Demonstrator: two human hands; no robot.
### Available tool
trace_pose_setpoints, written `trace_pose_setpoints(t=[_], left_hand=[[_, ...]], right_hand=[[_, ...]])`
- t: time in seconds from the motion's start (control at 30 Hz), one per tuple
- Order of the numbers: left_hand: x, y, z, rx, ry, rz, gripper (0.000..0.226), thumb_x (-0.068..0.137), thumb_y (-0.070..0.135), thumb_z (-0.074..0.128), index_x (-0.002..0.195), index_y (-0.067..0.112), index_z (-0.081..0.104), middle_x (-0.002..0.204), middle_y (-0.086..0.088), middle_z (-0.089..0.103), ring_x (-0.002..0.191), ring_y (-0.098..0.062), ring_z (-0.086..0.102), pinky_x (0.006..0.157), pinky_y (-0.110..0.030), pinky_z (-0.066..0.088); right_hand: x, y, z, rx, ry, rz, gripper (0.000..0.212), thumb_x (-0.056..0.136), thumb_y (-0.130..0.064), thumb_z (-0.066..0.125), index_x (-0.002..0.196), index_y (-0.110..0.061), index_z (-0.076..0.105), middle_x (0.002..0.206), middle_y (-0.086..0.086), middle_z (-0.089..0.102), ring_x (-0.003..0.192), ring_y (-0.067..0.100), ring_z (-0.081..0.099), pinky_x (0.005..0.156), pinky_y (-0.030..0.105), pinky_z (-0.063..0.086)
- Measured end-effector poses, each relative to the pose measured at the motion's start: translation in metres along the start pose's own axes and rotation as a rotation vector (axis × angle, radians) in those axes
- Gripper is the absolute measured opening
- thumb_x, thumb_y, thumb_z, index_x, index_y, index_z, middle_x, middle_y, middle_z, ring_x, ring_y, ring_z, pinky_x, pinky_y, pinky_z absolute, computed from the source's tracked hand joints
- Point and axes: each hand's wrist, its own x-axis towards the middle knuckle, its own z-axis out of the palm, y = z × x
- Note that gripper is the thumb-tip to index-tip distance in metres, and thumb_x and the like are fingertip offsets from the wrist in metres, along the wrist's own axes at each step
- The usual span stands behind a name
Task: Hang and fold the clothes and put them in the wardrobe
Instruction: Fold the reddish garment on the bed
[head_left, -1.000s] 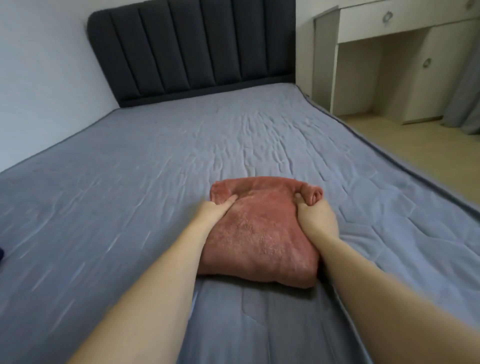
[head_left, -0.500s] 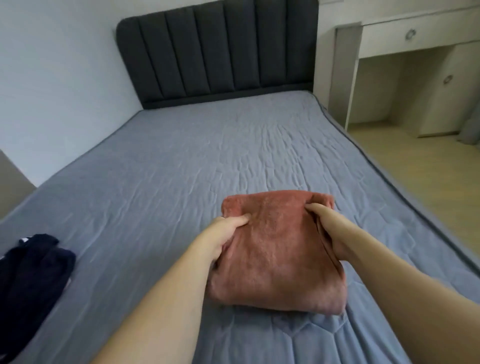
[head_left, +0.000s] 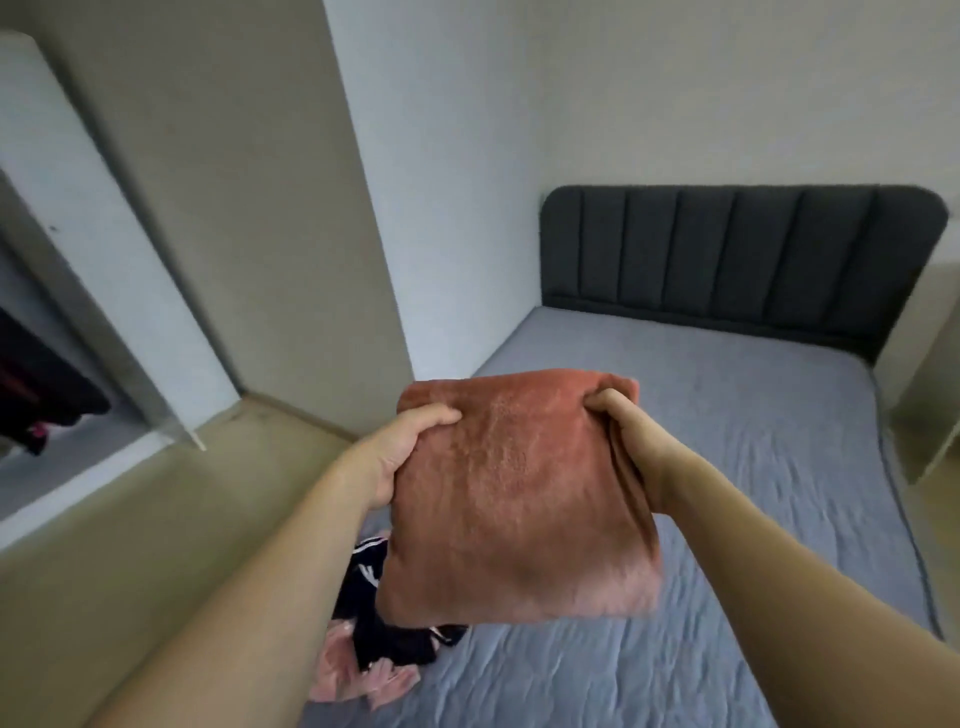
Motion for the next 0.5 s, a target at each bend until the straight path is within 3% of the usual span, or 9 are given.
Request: trace_pose_setpoints(t=[0.13,0.37,0.5], left_hand=[[-0.083,0.047,-0.141,-0.037,0.174,0.069,0.019,0.080,0.027,0.069,0.073,0.011,0.078,0.078,-0.010,0.075,0.064,-0.022,0.072,0.060,-0.027,0.057],[-0.179,0.083,-0.347,-0.115,0.428,0.202,0.025,0.081,0.029,0.070,0.095,0.009,0.077,0.097,-0.012,0.075,0.087,-0.028,0.072,0.091,-0.041,0.054],[-0.197,0.094,-0.445,-0.150,0.534,0.240,0.029,0.080,0.029,0.069,0.101,0.009,0.075,0.096,-0.011,0.076,0.080,-0.028,0.074,0.072,-0.037,0.056]], right_hand=[[-0.013,-0.057,0.152,-0.067,-0.188,-0.057,0.045,0.080,-0.052,0.054,0.097,-0.013,0.072,0.083,0.011,0.074,0.067,0.023,0.072,0.056,0.033,0.056],[-0.012,-0.114,0.396,-0.084,-0.425,-0.231,0.043,0.077,-0.046,0.054,0.101,-0.014,0.068,0.079,0.010,0.073,0.068,0.023,0.071,0.064,0.033,0.055],[0.003,-0.134,0.509,-0.074,-0.562,-0.277,0.041,0.080,-0.042,0.052,0.103,-0.013,0.069,0.086,0.011,0.073,0.072,0.023,0.070,0.064,0.033,0.056]])
